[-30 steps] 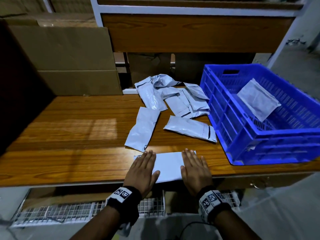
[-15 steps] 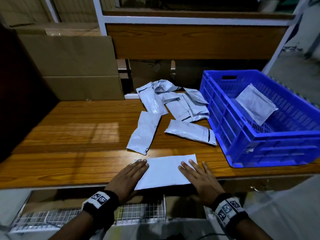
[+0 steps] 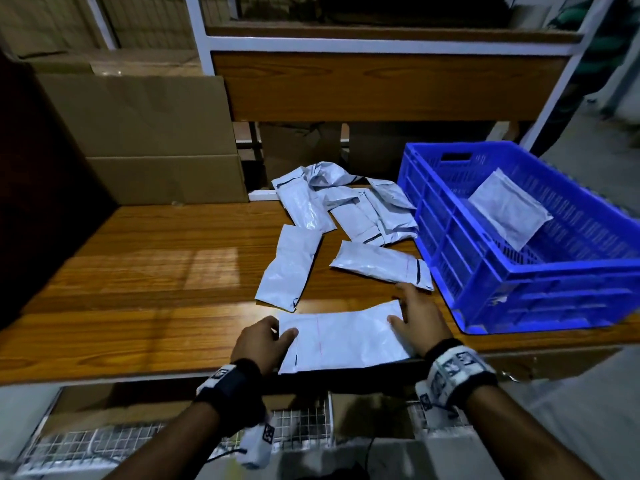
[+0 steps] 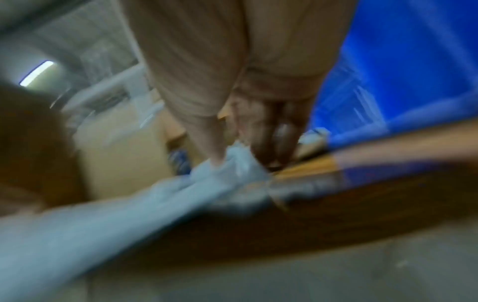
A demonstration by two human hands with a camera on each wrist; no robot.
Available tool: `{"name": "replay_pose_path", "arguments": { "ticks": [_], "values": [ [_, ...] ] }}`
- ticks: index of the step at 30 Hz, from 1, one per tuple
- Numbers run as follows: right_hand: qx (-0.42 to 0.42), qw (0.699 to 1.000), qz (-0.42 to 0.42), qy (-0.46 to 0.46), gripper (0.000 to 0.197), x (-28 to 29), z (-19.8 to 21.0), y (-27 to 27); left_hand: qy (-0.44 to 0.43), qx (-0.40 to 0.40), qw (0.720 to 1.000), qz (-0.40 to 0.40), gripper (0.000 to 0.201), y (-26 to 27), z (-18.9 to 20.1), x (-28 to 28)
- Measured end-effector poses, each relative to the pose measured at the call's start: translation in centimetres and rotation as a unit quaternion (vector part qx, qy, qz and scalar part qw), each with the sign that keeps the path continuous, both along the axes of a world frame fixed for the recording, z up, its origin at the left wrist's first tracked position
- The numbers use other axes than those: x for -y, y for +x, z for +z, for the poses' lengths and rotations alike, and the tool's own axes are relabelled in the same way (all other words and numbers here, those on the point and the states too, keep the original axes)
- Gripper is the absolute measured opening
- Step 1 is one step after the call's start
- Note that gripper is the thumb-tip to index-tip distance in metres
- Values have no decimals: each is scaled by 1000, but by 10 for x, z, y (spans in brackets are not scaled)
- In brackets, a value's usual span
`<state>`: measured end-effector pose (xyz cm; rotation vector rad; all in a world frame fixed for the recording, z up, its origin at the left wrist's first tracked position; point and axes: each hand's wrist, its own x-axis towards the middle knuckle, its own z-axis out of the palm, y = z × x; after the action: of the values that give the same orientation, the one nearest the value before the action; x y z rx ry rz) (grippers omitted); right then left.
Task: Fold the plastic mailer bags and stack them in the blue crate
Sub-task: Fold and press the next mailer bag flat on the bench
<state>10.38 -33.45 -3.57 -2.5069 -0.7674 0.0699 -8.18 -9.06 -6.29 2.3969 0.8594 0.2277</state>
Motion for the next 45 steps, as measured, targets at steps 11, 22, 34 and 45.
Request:
{"name": "replay_pose_path", "arguments": {
  "ticks": [11,22,34,45],
  "values": [
    [56,978,157,-129,72,-73,-55,-76,218,-4,949,-226,51,9,-19,32],
    [114,976,136,-129,55,-66,-66,-83,235,-49,946,-217,62,4,-32,37],
    [90,978,111,-152,62,-30,-64,-64,228,-46,943,-239,62,2,-33,32],
    [82,982,102,-136,72,-7,-67,-45,215,-60,945,-241,68,2,-39,28]
  ]
}}
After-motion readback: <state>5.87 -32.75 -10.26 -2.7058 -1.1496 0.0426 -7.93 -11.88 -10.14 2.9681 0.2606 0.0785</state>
